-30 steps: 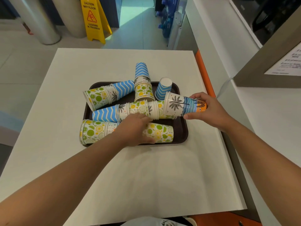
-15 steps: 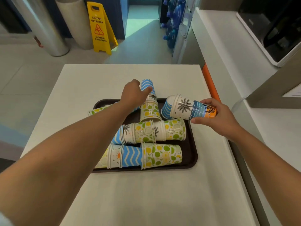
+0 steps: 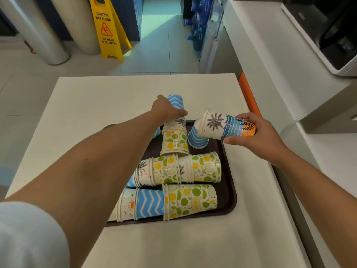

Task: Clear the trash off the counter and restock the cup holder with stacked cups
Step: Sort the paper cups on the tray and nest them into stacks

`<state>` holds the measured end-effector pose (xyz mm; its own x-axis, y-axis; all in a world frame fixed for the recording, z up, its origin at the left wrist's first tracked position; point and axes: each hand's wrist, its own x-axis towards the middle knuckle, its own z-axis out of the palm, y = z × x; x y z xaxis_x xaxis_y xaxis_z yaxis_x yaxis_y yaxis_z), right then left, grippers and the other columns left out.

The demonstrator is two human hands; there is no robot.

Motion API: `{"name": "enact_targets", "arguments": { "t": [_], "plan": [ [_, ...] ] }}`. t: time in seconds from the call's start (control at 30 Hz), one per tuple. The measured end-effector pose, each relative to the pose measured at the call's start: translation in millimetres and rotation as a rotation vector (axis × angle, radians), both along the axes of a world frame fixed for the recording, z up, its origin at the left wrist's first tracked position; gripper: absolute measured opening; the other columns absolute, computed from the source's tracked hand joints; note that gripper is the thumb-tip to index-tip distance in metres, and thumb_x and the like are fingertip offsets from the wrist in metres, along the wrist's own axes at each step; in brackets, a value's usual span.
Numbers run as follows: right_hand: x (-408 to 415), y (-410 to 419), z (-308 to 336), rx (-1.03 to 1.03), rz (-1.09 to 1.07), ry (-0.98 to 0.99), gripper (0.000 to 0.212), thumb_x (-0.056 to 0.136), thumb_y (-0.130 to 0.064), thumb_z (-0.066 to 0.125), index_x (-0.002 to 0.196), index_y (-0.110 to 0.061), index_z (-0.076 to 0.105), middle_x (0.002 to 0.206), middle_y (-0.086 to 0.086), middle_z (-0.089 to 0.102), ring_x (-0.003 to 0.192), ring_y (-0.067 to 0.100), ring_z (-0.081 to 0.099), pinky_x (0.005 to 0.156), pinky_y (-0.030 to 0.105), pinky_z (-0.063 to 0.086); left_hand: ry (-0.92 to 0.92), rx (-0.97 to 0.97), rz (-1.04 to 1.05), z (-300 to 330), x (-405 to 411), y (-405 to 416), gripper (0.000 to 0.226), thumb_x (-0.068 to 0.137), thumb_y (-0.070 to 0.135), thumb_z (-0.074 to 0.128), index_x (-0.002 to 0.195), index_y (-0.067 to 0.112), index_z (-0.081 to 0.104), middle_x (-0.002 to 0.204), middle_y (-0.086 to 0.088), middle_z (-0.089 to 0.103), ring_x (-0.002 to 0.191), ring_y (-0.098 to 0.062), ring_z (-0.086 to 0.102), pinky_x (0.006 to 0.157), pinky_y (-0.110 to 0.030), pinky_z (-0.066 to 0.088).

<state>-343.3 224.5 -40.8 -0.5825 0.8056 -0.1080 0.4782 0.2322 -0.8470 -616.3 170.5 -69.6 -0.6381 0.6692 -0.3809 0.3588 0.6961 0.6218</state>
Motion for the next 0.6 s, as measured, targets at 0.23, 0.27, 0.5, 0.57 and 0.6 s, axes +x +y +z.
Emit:
{"name": "enact_targets", "arguments": {
  "t": [0.23, 0.27, 0.5, 0.57, 0.6],
  "plan": [
    [-10, 1, 10, 0.029, -0.038, -0.007, 0.064, 0.061, -0.023, 0.091, 0.116, -0.021, 0.058, 0.099, -0.01, 0.066, 0.079, 0.005, 0.067, 0.065, 0.013, 0.054, -0.081, 0.37, 0.01, 23, 16, -31, 0.081, 0.076, 0.034, 0.084, 0.141, 0.011, 0.043, 0.123, -0.003, 0.062, 0.104, -0.017, 0.064, 0.095, -0.036, 0.054],
    [-12, 2, 12, 0.03, -0.047, 0.0, 0.064, 0.062, -0.022, 0.091, 0.116, -0.02, 0.058, 0.098, -0.01, 0.066, 0.078, 0.004, 0.066, 0.064, 0.012, 0.053, -0.088, 0.42, 0.007, 27, 16, -38, 0.079, 0.076, 0.032, 0.084, 0.141, 0.012, 0.044, 0.118, 0.0, 0.062, 0.102, -0.015, 0.065, 0.094, -0.035, 0.055],
    [-48, 9, 23, 0.13, -0.04, -0.084, 0.067, 0.059, -0.029, 0.092, 0.116, -0.021, 0.059, 0.109, -0.001, 0.064, 0.092, 0.015, 0.065, 0.077, 0.028, 0.054, -0.074, 0.605, 0.015, 43, 7, -86, 0.074, 0.075, 0.026, 0.086, 0.138, 0.017, 0.048, 0.12, 0.004, 0.064, 0.102, -0.005, 0.066, 0.085, -0.023, 0.057],
    [-67, 12, 26, 0.203, 0.036, -0.167, 0.069, 0.058, -0.03, 0.092, 0.117, -0.02, 0.058, 0.114, 0.004, 0.06, 0.097, 0.02, 0.062, 0.08, 0.032, 0.053, -0.077, 0.642, 0.033, 47, 3, -98, 0.072, 0.075, 0.022, 0.086, 0.136, 0.015, 0.048, 0.119, 0.005, 0.063, 0.102, -0.004, 0.066, 0.082, -0.02, 0.057],
    [-76, 13, 28, 0.247, 0.08, -0.221, 0.07, 0.058, -0.03, 0.091, 0.118, -0.019, 0.058, 0.114, 0.005, 0.058, 0.098, 0.021, 0.06, 0.081, 0.034, 0.052, -0.078, 0.653, 0.04, 48, 1, -104, 0.071, 0.076, 0.02, 0.086, 0.135, 0.014, 0.047, 0.118, 0.006, 0.063, 0.102, -0.004, 0.066, 0.081, -0.02, 0.057]
  ]
}}
